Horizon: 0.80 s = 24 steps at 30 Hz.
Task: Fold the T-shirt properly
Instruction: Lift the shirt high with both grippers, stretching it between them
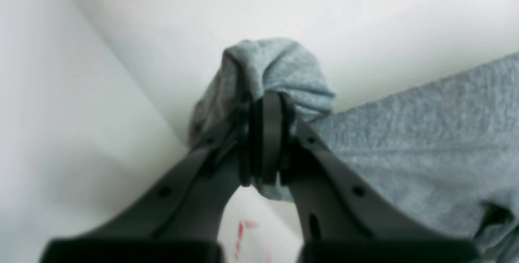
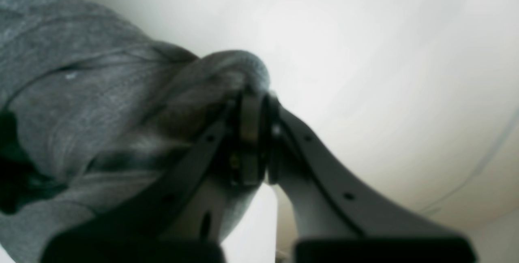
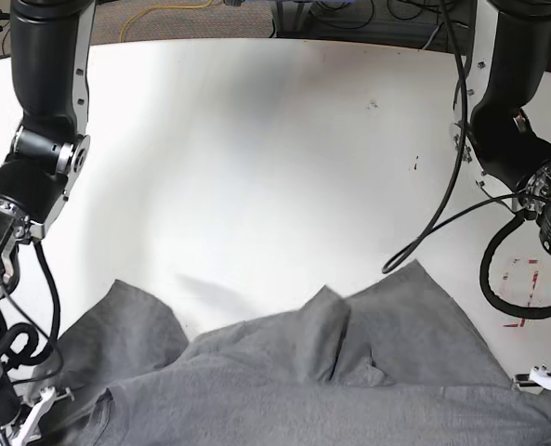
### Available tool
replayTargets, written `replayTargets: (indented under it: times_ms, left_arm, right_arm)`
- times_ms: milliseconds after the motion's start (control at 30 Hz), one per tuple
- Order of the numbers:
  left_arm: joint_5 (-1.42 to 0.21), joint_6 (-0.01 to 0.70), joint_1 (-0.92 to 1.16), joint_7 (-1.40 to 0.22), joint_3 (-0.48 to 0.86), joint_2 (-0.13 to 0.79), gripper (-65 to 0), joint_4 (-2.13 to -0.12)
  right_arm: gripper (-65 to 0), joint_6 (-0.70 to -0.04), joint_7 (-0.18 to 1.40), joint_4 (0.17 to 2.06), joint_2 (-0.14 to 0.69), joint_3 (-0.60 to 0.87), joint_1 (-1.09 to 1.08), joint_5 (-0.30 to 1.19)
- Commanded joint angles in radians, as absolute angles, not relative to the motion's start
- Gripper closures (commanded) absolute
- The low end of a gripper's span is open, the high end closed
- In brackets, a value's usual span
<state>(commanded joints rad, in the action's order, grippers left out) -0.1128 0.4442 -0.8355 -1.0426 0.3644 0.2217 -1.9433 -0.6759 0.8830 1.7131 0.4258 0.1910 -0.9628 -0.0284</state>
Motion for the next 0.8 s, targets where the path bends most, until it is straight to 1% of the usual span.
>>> replayTargets:
  times_ms: [100,300,533,667,733,800]
  left_arm:
    - [-0.113,0.444,-0.854,-1.046,0.367,0.239,0.0,-1.937]
    - [-0.114,0.446,-0.842,-1.112,0.371,0.252,0.0,-1.937]
    - [-0.124,0.450,-0.720,-1.121,0.430,0.254,0.0,-1.942]
    - [-0.124,0.452,-0.625,-1.121,0.456,0.254,0.0,-1.962]
    - [-0.124,0.456,-0.565,-1.121,0.466,0.254,0.0,-1.980]
    - [-0.124,0.484,-0.510,-1.121,0.478,0.254,0.0,-1.991]
  right_arm:
    - [-0.2,-0.676,0.883,1.699,0.441,0.191,-0.987,-0.028]
    - [-0.2,-0.677,0.885,1.713,0.458,0.197,-0.977,-0.022]
    - [-0.2,-0.677,0.885,1.797,0.466,0.252,-0.809,-0.022]
    - [-0.2,-0.677,0.885,1.862,0.464,0.297,-0.657,-0.022]
    - [-0.2,-0.677,0.885,1.893,0.446,0.318,-0.579,-0.021]
    - [-0.2,-0.682,0.883,1.925,0.418,0.354,-0.507,-0.021]
